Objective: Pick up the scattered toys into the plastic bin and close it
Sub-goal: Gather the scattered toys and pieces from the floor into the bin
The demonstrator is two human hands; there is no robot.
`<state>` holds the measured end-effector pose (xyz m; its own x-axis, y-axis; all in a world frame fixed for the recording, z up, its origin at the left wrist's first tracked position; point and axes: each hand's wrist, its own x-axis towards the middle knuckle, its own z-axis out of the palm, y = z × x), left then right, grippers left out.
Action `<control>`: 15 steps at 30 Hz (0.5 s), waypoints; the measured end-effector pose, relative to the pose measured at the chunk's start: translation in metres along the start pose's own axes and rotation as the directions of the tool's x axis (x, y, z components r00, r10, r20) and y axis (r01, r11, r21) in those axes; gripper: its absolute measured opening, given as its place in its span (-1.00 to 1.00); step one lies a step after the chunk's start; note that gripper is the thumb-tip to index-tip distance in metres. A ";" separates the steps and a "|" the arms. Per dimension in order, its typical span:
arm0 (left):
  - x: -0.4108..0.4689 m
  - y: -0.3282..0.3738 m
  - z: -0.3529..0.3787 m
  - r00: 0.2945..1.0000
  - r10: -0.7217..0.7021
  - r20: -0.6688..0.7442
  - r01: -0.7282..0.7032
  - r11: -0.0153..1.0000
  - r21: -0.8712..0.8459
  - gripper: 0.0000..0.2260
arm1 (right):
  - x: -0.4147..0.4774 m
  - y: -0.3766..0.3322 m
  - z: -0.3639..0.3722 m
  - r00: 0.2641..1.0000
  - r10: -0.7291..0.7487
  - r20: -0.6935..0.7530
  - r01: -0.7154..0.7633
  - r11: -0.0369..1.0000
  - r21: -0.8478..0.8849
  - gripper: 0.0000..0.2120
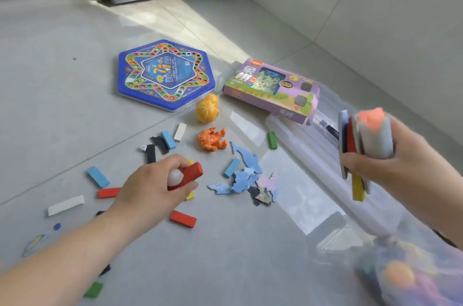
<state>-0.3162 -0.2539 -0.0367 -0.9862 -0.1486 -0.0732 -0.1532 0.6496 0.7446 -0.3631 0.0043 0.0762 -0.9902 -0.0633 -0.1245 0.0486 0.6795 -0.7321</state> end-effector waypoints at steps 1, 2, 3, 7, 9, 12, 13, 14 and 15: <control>0.002 0.012 0.002 0.996 0.043 0.081 -0.051 0.994 0.095 -0.72 | -0.001 0.006 -0.021 0.998 -0.006 -0.060 0.006 1.000 0.003 -0.74; 0.004 0.025 0.004 0.984 0.080 0.157 -0.108 0.978 0.180 -0.72 | -0.003 0.013 -0.041 0.994 -0.006 -0.111 0.008 1.000 0.018 -0.74; 0.006 0.039 0.006 0.972 0.105 0.212 -0.156 0.958 0.241 -0.72 | -0.005 0.023 -0.060 0.988 0.007 -0.157 -0.001 0.999 0.037 -0.74; 0.013 0.107 0.037 0.953 0.224 0.204 -0.266 0.941 0.212 -0.78 | -0.029 0.073 -0.123 0.955 0.112 -0.273 -0.085 0.990 0.111 -0.70; 0.011 0.147 0.068 0.938 0.294 0.182 -0.315 0.945 0.094 -0.83 | -0.049 0.097 -0.147 0.929 0.154 -0.336 -0.121 0.986 0.118 -0.65; 0.006 0.205 0.119 0.908 0.392 0.146 -0.386 0.920 -0.069 -0.81 | -0.083 0.151 -0.183 0.892 0.267 -0.364 -0.265 0.963 0.058 -0.54; 0.003 0.223 0.134 0.898 0.414 0.147 -0.402 0.909 -0.106 -0.81 | -0.096 0.174 -0.195 0.872 0.343 -0.349 -0.363 0.932 0.008 -0.53; 0.000 0.240 0.148 0.882 0.448 0.149 -0.431 0.893 -0.132 -0.80 | -0.109 0.196 -0.206 0.840 0.433 -0.327 -0.470 0.882 -0.038 -0.56; -0.004 0.254 0.160 0.854 0.498 0.149 -0.477 0.865 -0.157 -0.78 | -0.123 0.216 -0.214 0.792 0.526 -0.309 -0.569 0.820 -0.062 -0.60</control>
<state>-0.3616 0.0307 0.0470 -0.9280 0.3082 0.2096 0.3480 0.5154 0.7831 -0.2589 0.3157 0.0768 -0.7993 0.5335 -0.2765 0.5951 0.6387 -0.4878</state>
